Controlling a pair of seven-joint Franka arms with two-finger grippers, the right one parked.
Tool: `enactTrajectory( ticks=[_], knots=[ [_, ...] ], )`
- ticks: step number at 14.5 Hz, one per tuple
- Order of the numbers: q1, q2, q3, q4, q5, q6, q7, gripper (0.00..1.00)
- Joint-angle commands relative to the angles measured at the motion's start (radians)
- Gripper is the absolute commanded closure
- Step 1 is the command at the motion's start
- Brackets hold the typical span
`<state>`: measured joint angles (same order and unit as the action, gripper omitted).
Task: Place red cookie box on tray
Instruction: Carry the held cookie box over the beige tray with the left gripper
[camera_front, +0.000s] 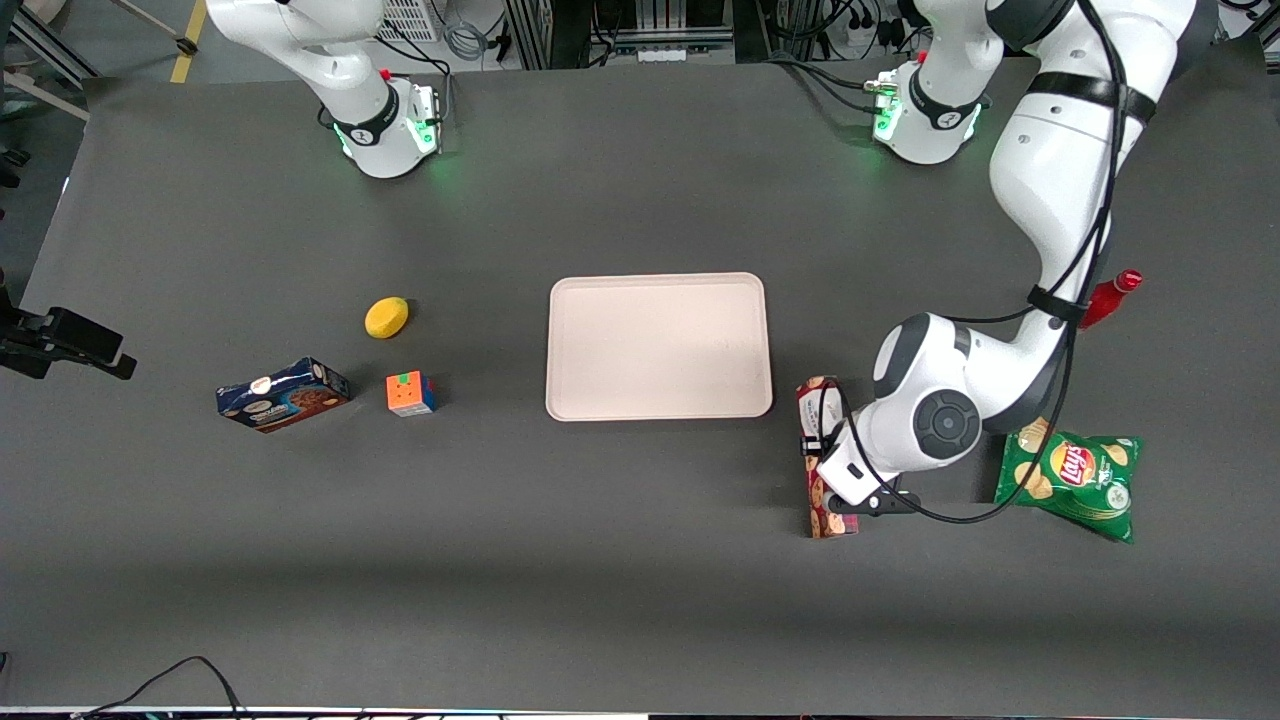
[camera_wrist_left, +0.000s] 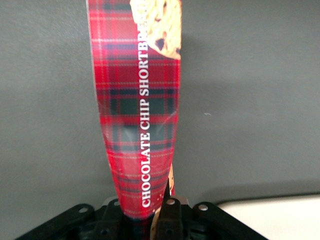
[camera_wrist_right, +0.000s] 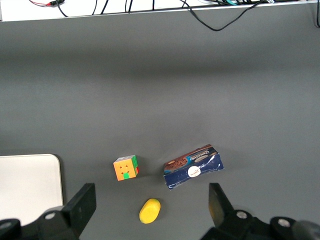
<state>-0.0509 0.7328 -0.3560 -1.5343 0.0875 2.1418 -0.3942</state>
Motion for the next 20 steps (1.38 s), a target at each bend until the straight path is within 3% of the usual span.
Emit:
enactTrajectory(
  ticks=[1,3,8,11,13,16,20],
  knots=[
    [-0.006,-0.025,-0.040,0.196,0.018,-0.279,-0.051,1.00],
    [-0.007,-0.044,-0.084,0.238,0.027,-0.380,-0.122,1.00],
    [-0.009,-0.075,-0.260,0.211,0.049,-0.431,-0.446,0.97],
    [-0.017,-0.096,-0.327,0.114,0.164,-0.404,-0.508,0.97],
    [-0.017,-0.134,-0.340,0.006,0.211,-0.347,-0.520,0.97],
    [-0.014,-0.202,-0.340,-0.223,0.227,-0.122,-0.520,0.97],
    [-0.012,-0.220,-0.340,-0.380,0.291,0.086,-0.546,0.96]
  ],
)
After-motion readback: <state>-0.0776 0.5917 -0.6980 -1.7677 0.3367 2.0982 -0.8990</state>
